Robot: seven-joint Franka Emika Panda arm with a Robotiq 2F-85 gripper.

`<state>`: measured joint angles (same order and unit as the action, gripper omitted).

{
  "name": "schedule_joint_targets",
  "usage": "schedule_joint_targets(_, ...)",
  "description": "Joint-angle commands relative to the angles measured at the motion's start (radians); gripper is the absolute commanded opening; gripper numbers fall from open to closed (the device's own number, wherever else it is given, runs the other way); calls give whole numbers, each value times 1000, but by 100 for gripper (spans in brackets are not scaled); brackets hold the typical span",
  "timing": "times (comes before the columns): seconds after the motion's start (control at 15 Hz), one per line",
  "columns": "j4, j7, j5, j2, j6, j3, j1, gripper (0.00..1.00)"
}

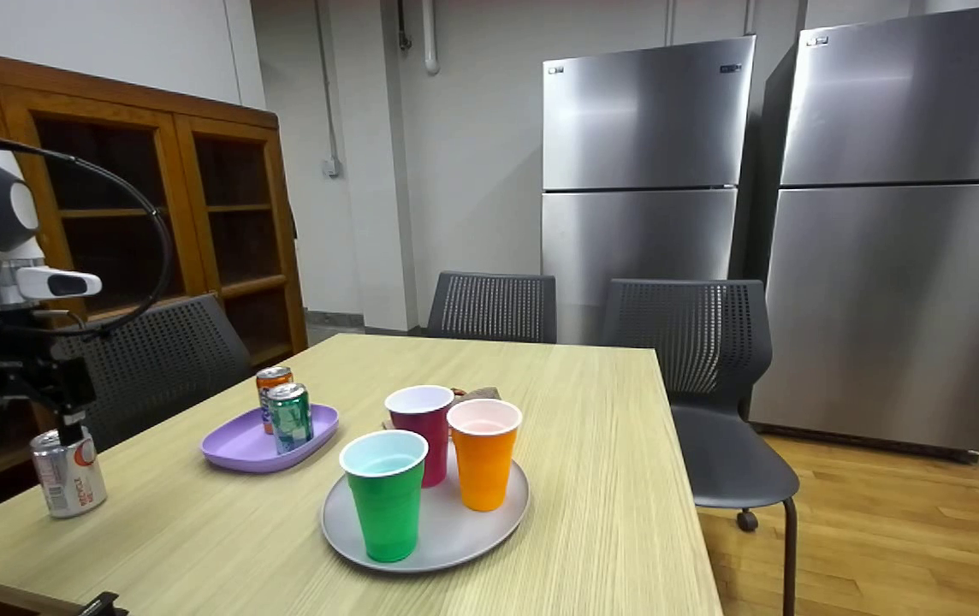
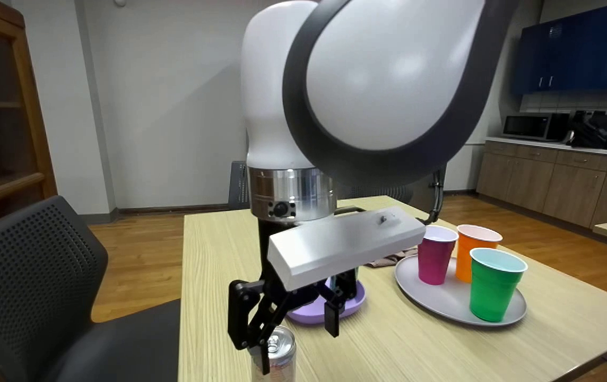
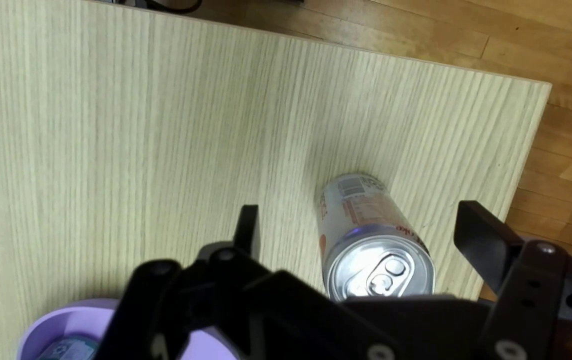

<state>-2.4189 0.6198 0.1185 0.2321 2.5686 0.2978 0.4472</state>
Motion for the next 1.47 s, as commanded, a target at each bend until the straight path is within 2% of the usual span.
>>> schedule_joint_targets(0.0,47,-26,6,63,18,-15,11,100)
schedule_joint_targets(0.53,112,-50,-4,148,9,-32,33,100)
schedule_joint_targets(1.33,179,-56,-15,210,6,-65,52,100)
schedule_joint_targets(1.4,180,-57,-16,211,7,-65,52,75)
